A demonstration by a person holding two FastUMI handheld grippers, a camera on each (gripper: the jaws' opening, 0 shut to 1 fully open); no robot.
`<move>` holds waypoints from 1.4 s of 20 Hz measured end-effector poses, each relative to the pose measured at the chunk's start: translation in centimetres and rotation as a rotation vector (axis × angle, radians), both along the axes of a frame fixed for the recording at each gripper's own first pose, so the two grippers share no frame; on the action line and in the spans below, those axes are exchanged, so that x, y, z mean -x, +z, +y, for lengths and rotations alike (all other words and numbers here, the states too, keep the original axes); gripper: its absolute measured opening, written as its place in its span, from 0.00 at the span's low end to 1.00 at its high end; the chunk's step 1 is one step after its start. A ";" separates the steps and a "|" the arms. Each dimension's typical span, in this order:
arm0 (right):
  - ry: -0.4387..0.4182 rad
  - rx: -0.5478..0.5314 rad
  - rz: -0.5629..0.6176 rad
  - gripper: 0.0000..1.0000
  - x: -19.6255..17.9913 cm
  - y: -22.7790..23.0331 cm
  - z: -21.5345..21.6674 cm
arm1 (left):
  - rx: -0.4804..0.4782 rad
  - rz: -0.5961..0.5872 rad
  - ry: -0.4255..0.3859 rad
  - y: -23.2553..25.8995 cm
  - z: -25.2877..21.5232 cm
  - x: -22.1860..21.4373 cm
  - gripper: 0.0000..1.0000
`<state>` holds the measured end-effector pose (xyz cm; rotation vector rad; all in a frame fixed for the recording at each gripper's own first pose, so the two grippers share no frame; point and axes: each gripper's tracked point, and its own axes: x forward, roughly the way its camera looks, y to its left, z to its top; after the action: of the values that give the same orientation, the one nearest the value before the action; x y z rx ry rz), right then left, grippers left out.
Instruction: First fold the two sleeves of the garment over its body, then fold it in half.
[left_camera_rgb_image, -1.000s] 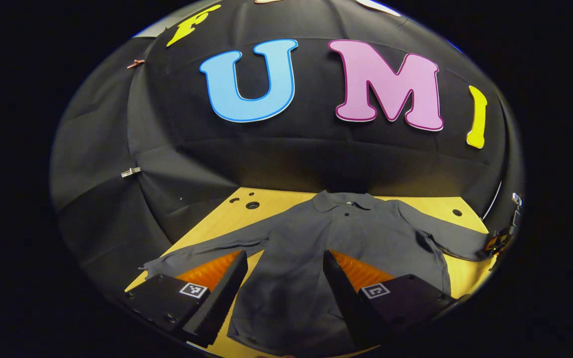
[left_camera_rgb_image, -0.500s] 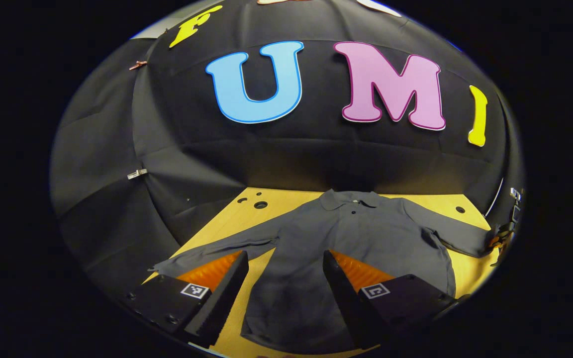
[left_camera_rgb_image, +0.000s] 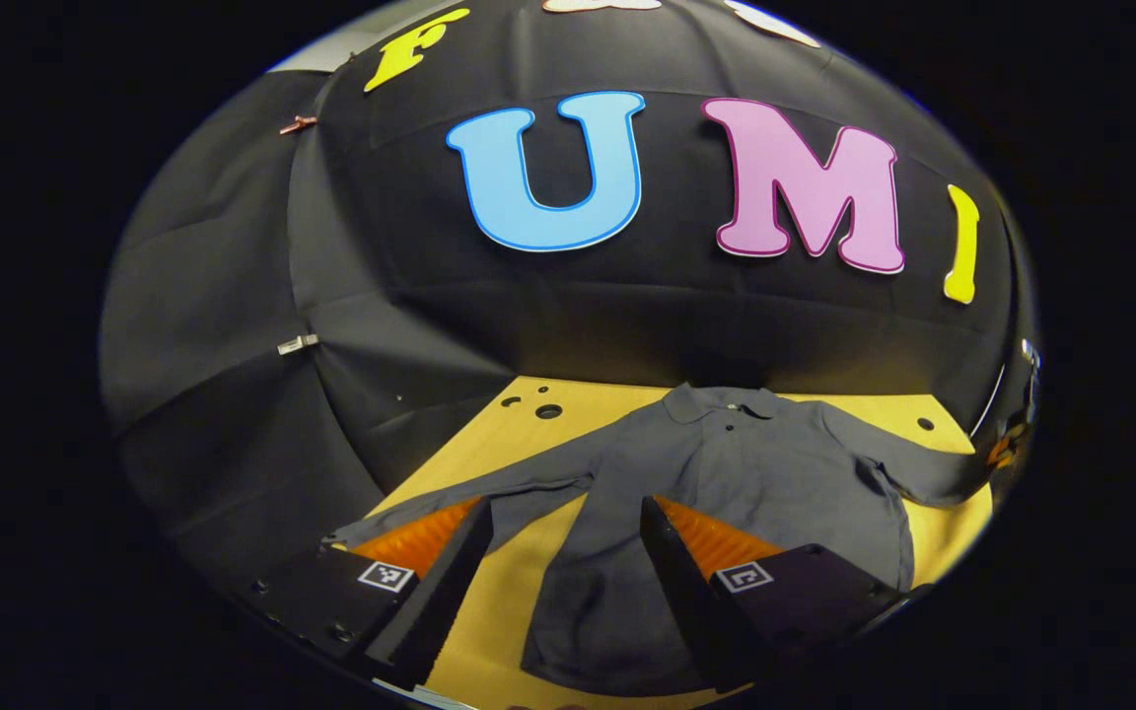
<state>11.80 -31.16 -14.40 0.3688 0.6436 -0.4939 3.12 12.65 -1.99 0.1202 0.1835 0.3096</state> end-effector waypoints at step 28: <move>0.694 0.087 -0.177 0.05 -14.0 13.7 48.0 | 0.252 0.020 0.235 -5.4 11.9 6.2 0.98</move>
<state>25.79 16.81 -0.69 0.0877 0.5337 0.1725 -3.10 24.52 -7.43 -0.1494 0.2555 0.5162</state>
